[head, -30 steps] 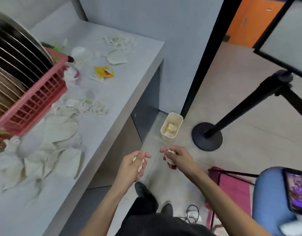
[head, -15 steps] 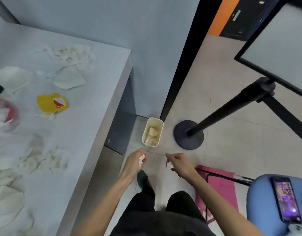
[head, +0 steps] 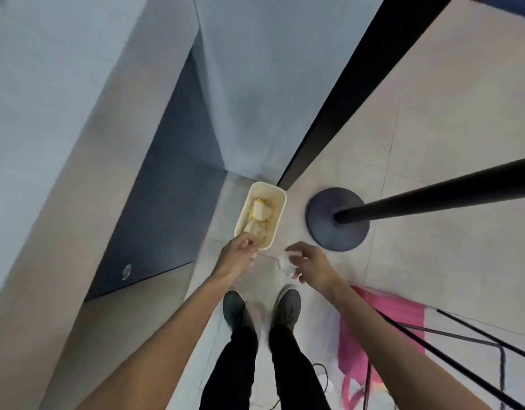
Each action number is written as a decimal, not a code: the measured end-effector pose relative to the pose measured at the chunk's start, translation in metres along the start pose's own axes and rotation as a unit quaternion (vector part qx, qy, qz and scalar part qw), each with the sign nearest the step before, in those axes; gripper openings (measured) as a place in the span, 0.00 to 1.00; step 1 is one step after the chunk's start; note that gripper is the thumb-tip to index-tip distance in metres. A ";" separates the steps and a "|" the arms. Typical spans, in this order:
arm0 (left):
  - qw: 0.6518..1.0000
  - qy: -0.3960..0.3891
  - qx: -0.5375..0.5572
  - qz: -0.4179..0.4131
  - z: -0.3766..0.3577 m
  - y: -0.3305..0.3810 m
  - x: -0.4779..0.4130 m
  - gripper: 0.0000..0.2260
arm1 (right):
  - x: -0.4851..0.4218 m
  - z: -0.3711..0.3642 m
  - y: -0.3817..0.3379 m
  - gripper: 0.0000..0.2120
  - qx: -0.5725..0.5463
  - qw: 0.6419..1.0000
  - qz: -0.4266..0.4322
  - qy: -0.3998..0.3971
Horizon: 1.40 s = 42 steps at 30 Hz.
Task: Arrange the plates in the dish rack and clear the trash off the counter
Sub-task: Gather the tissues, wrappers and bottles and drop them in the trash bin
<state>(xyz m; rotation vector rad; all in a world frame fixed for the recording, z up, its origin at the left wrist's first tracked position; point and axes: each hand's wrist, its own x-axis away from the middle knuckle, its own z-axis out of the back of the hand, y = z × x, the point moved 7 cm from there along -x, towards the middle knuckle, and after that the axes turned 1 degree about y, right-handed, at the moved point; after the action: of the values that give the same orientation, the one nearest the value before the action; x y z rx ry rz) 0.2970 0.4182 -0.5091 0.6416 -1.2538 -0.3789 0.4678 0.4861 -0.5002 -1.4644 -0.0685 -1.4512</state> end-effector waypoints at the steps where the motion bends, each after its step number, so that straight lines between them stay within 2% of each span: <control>1: 1.000 0.002 -0.008 0.000 -0.006 -0.008 -0.020 0.05 | -0.016 -0.001 0.011 0.09 0.004 1.000 -0.005 0.002; 8: 0.997 0.020 -0.069 -0.039 -0.042 -0.057 -0.174 0.05 | -0.125 -0.004 0.066 0.15 0.000 0.998 0.055 0.023; 11: 0.981 0.011 -0.183 -0.068 -0.063 -0.085 -0.246 0.08 | -0.171 0.000 0.079 0.15 0.003 0.993 0.110 0.042; 15: 0.898 -0.113 -0.414 -0.096 -0.103 -0.115 -0.332 0.12 | -0.239 0.006 0.088 0.13 0.016 0.982 0.178 0.064; 18: 0.855 -0.167 -0.490 -0.046 -0.118 -0.137 -0.387 0.14 | -0.280 0.007 0.083 0.14 0.091 0.954 0.273 0.087; 21: 0.800 -0.233 -0.553 0.006 -0.132 -0.158 -0.419 0.24 | -0.302 0.005 0.074 0.15 0.188 0.895 0.391 0.104; 24: 0.769 -0.254 -0.586 -0.018 -0.137 -0.158 -0.423 0.28 | -0.316 0.003 0.073 0.16 0.225 0.863 0.435 0.122; 26: 0.788 -0.225 -0.569 -0.074 -0.126 -0.137 -0.412 0.26 | -0.325 0.004 0.072 0.17 0.231 0.858 0.439 0.132; 27: 0.811 -0.205 -0.537 -0.106 -0.116 -0.124 -0.404 0.22 | -0.329 0.004 0.071 0.17 0.231 0.858 0.438 0.136; 29: 0.880 -0.156 -0.425 -0.146 -0.086 -0.100 -0.385 0.12 | -0.338 0.006 0.070 0.14 0.229 0.864 0.428 0.131; 31: 0.920 -0.058 -0.344 -0.178 -0.048 -0.083 -0.364 0.07 | -0.342 0.009 0.070 0.12 0.219 0.875 0.412 0.128; 33: 0.920 0.066 -0.313 -0.227 -0.013 -0.071 -0.346 0.04 | -0.342 0.012 0.065 0.12 0.212 0.876 0.412 0.134; 35: 0.918 0.114 -0.307 -0.224 0.002 -0.074 -0.343 0.03 | -0.344 0.006 0.060 0.12 0.220 0.873 0.418 0.121; 39: 0.906 0.041 -0.401 -0.132 -0.006 -0.090 -0.362 0.21 | -0.360 -0.024 0.053 0.15 0.288 0.862 0.408 0.090; 42: 0.887 0.015 -0.447 -0.110 -0.014 -0.095 -0.369 0.21 | -0.370 -0.034 0.047 0.16 0.318 0.865 0.373 0.110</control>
<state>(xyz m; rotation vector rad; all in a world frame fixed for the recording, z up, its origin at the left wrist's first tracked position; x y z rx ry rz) 0.2133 0.5676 -0.8498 -0.0165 -0.8355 -1.0525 0.3747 0.6582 -0.8195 -0.6437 0.1403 -0.8144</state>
